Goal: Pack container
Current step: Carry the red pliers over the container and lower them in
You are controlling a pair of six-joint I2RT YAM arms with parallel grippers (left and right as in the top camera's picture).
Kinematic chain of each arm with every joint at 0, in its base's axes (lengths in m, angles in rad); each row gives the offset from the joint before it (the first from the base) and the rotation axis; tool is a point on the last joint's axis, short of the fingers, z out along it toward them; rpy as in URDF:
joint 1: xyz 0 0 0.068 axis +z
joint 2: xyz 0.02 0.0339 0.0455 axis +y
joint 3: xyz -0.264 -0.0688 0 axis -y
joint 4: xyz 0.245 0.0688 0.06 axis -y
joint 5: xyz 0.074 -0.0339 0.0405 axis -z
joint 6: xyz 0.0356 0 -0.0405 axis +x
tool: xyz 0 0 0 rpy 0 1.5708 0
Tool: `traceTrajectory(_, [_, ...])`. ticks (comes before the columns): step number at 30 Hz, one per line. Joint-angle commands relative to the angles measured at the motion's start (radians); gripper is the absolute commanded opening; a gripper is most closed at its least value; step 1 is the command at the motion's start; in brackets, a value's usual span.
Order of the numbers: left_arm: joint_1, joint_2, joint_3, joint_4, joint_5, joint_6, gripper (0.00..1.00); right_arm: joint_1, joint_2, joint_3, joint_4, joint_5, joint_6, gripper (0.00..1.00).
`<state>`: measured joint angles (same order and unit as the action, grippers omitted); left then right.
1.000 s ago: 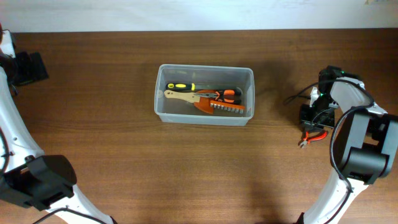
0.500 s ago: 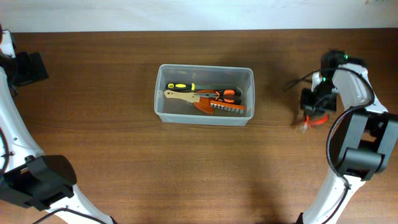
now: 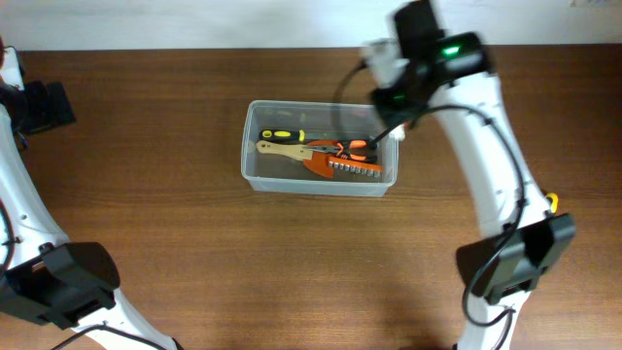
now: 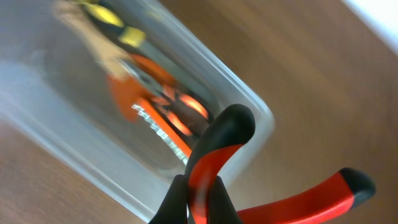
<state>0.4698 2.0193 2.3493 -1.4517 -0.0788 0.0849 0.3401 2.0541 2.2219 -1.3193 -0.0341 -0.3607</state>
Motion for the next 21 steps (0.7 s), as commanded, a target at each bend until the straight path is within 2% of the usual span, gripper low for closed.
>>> traceTrajectory(1, [0.003,-0.024,0.017,-0.001,0.007,-0.010,0.99,0.088,-0.007,0.005,0.031,-0.015,-0.286,0.04])
traceTrajectory(5, [0.003,-0.024,0.017,-0.001,0.007,-0.010,0.99,0.172,0.037,0.004,0.037,-0.068,-0.600,0.04])
traceTrajectory(8, [0.003,-0.024,0.017,-0.001,0.007,-0.010,0.99,0.202,0.081,0.004,0.054,-0.067,-0.723,0.04])
traceTrajectory(12, [0.003,-0.024,0.017,-0.001,0.007,-0.010,0.99,0.206,0.151,0.004,0.097,-0.098,-0.798,0.04])
traceTrajectory(17, [0.003,-0.024,0.017,-0.001,0.007,-0.010,0.99,0.204,0.237,0.004,0.127,-0.230,-0.878,0.04])
traceTrajectory(21, [0.003,-0.024,0.017,-0.001,0.007,-0.010,0.99,0.215,0.286,0.004,0.145,-0.247,-0.892,0.04])
